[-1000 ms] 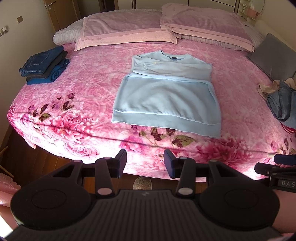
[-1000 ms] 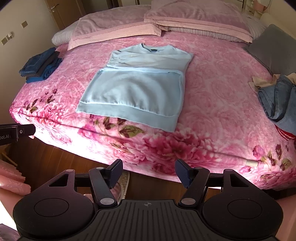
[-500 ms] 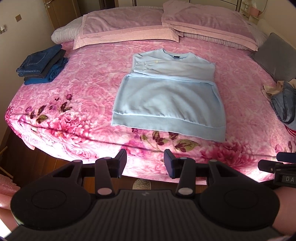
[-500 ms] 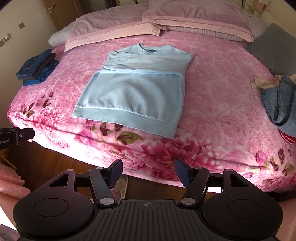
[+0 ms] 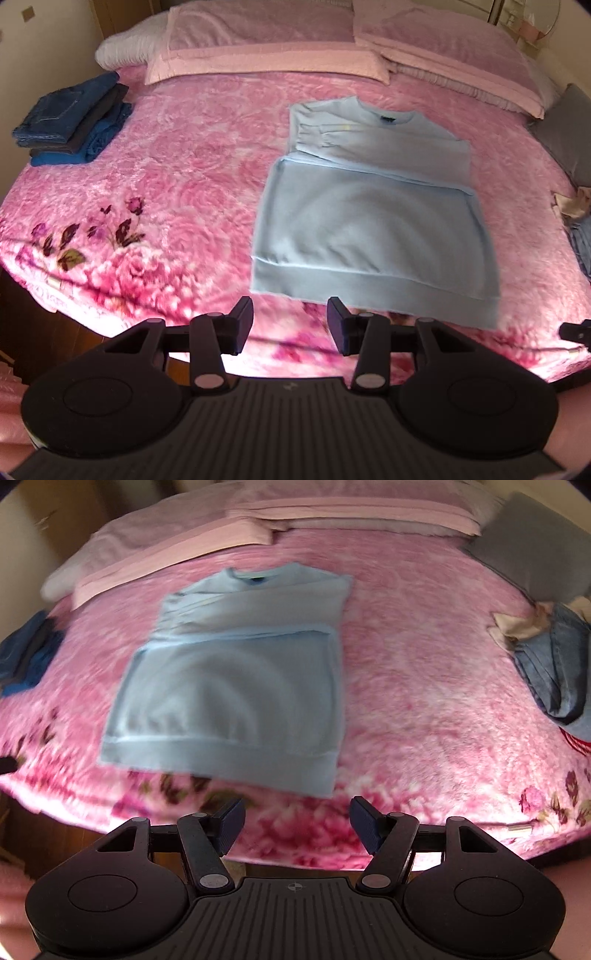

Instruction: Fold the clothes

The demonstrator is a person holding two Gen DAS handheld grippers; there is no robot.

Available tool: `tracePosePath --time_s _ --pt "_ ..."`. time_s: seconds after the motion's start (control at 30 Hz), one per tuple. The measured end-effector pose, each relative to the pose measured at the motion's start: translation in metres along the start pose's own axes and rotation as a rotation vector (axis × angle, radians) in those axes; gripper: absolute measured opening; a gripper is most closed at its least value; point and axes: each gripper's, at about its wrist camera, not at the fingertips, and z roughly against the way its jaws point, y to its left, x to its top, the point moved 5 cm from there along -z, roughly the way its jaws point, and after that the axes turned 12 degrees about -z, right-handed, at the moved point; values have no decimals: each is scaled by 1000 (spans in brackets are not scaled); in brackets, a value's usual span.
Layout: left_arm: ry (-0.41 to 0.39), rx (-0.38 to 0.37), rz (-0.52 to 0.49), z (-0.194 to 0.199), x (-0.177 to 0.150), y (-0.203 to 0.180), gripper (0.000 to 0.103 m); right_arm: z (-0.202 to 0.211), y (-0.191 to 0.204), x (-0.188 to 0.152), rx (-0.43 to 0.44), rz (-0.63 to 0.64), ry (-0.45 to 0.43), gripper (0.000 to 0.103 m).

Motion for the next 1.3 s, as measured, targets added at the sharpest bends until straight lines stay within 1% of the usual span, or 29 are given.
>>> tracePosePath --time_s 0.1,0.23,0.33,0.43,0.53,0.63,0.7,0.9,0.93,1.0,1.07,1.1,1.17,1.23,1.27,1.3 --pt "18 -31 -28 -30 20 22 40 -14 -3 19 -20 -66 0 66" --pt "39 -90 -91 -73 40 45 40 -28 -9 33 -17 -185 -12 66" --pt "58 -171 -106 -111 43 59 40 -51 -22 35 16 -281 8 66" --pt "105 -247 -68 -151 33 69 40 -78 -38 27 19 -374 44 66" --pt "131 -314 1 -179 21 79 40 -98 -53 18 30 -468 64 66" --pt "146 -373 68 -203 12 88 40 -111 -63 15 73 -539 55 66" --pt "142 -403 112 -217 9 94 40 -121 -68 16 108 -570 40 66" --pt "104 -515 246 -249 5 101 40 -159 -82 31 198 -594 14 66" --pt "100 -533 264 -252 4 102 40 -165 -85 33 195 -594 14 66" --pt "90 -570 301 -260 1 103 43 -182 -93 34 186 -593 29 66" --pt "78 -605 341 -269 -3 105 43 -195 -99 31 198 -589 54 66" --pt "66 -627 354 -271 -4 104 42 -197 -101 30 219 -575 54 66" --pt "46 -670 357 -273 -6 104 43 -198 -104 28 254 -550 58 66" --pt "33 -710 339 -275 -8 105 42 -196 -108 27 304 -559 73 66" --pt "34 -723 333 -277 -9 107 40 -196 -110 26 329 -568 80 66" --pt "36 -718 324 -279 -9 109 35 -196 -112 26 346 -571 85 66"
